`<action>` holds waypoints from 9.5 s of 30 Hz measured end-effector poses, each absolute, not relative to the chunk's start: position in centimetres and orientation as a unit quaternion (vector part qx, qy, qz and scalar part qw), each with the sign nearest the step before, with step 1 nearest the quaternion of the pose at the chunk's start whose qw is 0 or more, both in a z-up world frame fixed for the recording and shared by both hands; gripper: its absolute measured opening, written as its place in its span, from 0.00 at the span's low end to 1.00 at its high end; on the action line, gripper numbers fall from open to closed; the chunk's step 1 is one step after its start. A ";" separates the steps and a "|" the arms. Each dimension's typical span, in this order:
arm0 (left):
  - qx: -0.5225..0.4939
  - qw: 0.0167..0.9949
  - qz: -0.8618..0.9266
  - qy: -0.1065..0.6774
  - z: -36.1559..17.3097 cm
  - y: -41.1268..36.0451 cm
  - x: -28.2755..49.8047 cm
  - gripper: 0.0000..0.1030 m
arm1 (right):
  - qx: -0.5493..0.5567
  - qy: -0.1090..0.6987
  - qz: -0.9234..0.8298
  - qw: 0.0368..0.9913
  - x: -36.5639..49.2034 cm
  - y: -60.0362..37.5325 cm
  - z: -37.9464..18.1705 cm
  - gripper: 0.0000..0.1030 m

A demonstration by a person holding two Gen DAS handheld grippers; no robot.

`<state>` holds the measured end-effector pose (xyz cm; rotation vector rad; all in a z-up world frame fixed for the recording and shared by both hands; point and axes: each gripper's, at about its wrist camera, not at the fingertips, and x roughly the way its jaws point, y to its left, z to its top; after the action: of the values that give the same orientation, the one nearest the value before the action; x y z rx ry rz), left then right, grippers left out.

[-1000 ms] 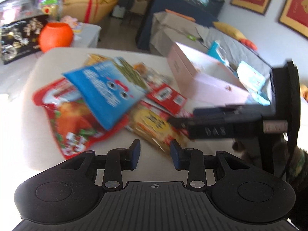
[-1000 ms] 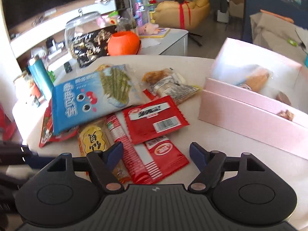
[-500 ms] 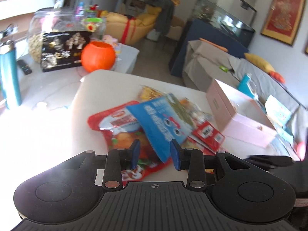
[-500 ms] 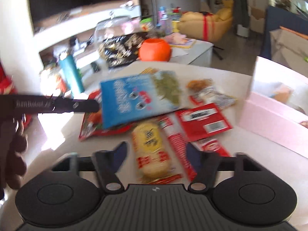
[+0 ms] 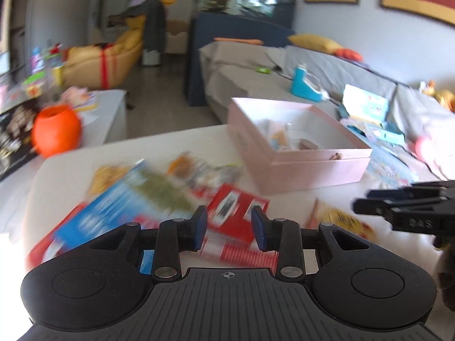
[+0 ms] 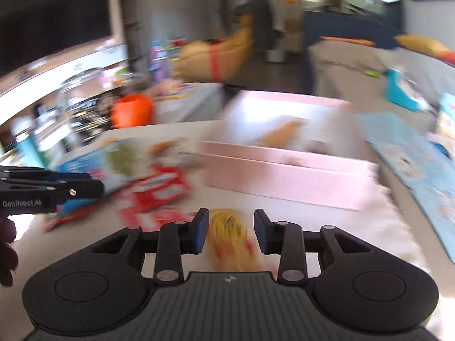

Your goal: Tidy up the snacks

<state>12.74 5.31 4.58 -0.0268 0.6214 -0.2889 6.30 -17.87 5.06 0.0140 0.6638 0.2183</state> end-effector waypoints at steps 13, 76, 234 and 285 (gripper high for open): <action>0.023 0.906 -0.201 0.373 1.8 1.9 16.6 0.38 | 0.091 0.347 0.057 0.932 6.8 -23.8 1.2 0.79; 0.084 0.896 -0.194 0.390 0.8 0.0 17.1 0.62 | 0.046 0.353 0.046 0.934 7.1 -21.6 0.7 0.85; -0.110 0.923 -0.062 0.364 2.5 8.8 29.6 0.61 | 0.023 0.354 0.128 0.926 13.0 -18.4 5.6 0.78; -0.155 0.904 -0.165 0.362 2.8 9.4 8.7 0.41 | -0.074 0.374 0.198 0.903 11.4 -8.9 1.8 0.67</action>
<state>8.66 9.40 2.77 -0.3199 0.7477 -0.3408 11.45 -8.95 1.84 -0.1529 0.7739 0.4103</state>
